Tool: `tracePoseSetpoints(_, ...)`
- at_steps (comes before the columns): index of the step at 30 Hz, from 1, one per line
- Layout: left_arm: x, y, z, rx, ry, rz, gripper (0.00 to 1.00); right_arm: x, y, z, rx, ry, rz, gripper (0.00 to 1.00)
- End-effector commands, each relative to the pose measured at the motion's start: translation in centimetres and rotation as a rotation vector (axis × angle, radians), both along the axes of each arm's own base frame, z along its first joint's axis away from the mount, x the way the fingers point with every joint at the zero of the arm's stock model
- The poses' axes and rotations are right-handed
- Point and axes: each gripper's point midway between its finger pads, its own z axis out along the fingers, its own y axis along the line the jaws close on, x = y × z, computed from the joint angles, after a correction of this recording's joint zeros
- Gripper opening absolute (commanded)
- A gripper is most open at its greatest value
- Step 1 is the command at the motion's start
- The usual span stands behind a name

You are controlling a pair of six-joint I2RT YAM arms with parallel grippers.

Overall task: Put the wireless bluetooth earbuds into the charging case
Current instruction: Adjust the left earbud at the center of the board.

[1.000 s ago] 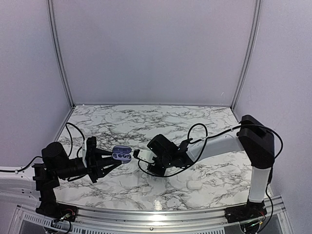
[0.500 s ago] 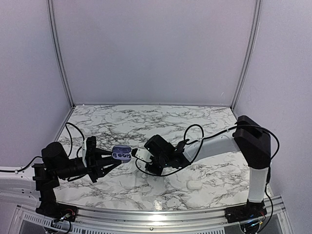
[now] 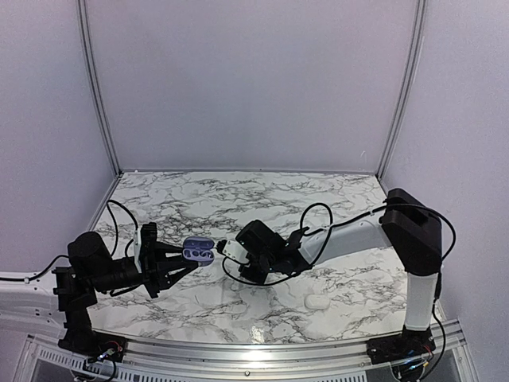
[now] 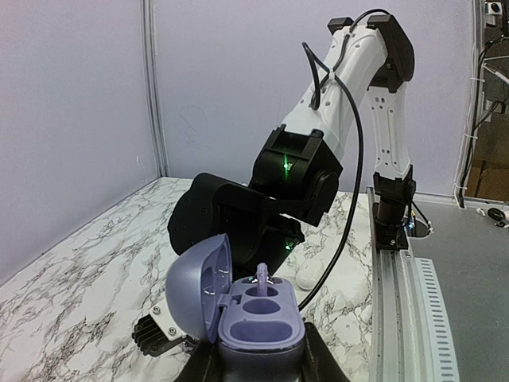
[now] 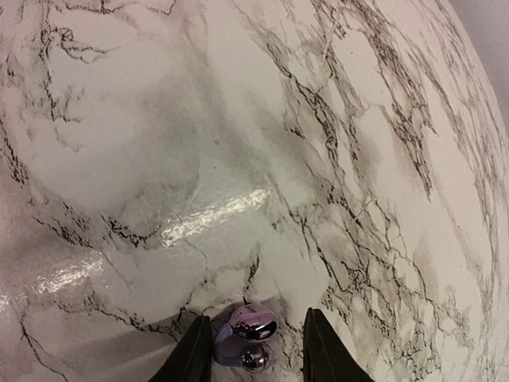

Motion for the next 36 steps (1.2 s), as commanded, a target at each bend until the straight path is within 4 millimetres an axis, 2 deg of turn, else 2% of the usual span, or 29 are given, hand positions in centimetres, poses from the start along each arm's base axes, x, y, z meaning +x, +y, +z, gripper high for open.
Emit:
tracePoseSetpoints(1, 0.2, 0.3, 1.3, -0.036, -0.031, 0.016, 0.0, 1.0, -0.4, 1.6, 0.021, -0.045, -0.026, 0.33)
tracePoseSetpoints(11, 0.2, 0.3, 1.4, -0.038, -0.035, 0.017, 0.0, 2.0, -1.1, 1.7, 0.019, -0.052, -0.049, 0.24)
tracePoseSetpoints(19, 0.2, 0.5, 1.5, -0.043, -0.038, 0.019, 0.0, 2.8, -1.1, 1.5, 0.01, -0.057, -0.042, 0.12)
tracePoseSetpoints(28, 0.1, 0.5, 1.6, -0.044, -0.041, 0.018, 0.0, 3.3, -0.2, 2.0, 0.039, -0.054, -0.009, 0.0)
tracePoseSetpoints(36, 0.1, 0.5, 1.5, -0.043, -0.04, 0.017, 0.0, 3.6, 0.7, 2.9, 0.052, -0.059, 0.028, 0.0)
